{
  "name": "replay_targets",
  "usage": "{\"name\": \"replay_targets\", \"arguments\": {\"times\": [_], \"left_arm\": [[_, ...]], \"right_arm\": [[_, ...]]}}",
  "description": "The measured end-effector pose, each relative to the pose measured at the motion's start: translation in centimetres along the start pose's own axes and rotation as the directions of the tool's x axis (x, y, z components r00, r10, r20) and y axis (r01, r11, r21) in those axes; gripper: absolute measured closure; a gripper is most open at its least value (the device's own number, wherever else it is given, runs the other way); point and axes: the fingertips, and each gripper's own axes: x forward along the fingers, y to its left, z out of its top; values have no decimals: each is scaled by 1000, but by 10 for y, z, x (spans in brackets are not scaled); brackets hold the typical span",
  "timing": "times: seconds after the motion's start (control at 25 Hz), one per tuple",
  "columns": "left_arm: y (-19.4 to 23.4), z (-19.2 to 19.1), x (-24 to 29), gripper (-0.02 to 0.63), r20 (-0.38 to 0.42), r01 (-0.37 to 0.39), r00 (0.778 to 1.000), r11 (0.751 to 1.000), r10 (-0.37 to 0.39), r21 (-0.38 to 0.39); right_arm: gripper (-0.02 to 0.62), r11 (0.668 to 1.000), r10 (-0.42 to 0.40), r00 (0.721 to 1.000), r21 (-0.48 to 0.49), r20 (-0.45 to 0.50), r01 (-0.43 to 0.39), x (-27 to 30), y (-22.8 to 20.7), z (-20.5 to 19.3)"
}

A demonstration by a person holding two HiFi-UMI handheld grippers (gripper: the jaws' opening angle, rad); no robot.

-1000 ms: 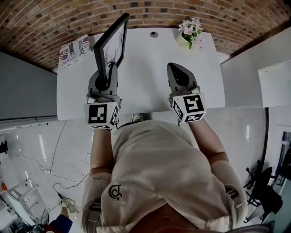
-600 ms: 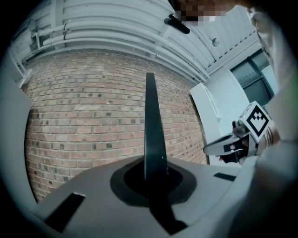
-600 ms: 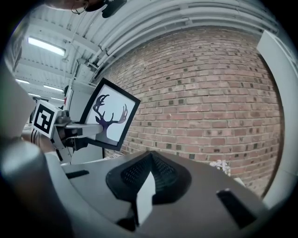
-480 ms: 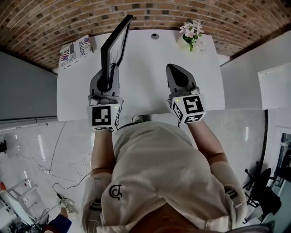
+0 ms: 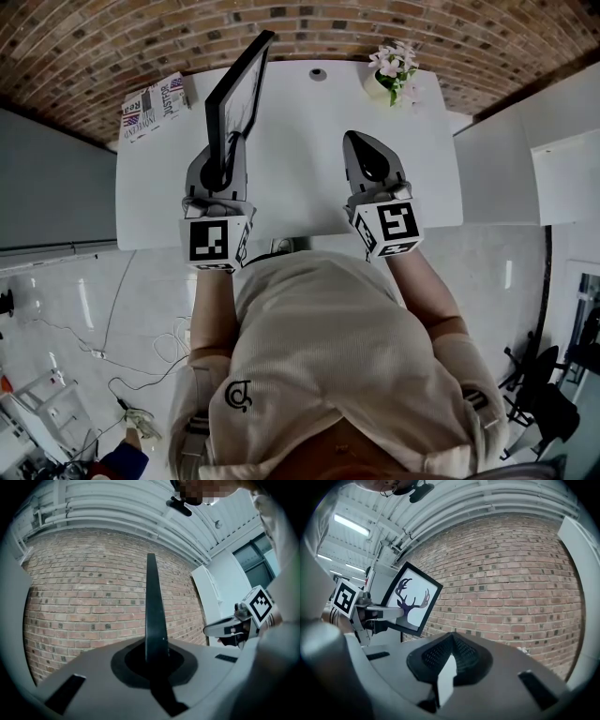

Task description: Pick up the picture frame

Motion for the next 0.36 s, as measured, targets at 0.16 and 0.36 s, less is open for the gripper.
{"name": "replay_targets", "arguments": {"times": [0.16, 0.36], "left_arm": [[-2, 1, 0, 583, 0, 5, 1000, 1000, -5, -2], [-3, 3, 0, 583, 9, 12, 1000, 1000, -12, -18]], "right_arm": [[591, 1000, -4, 1000, 5, 19, 3, -2, -1, 4], [591, 1000, 6, 1000, -3, 20, -6, -1, 2, 6]]}}
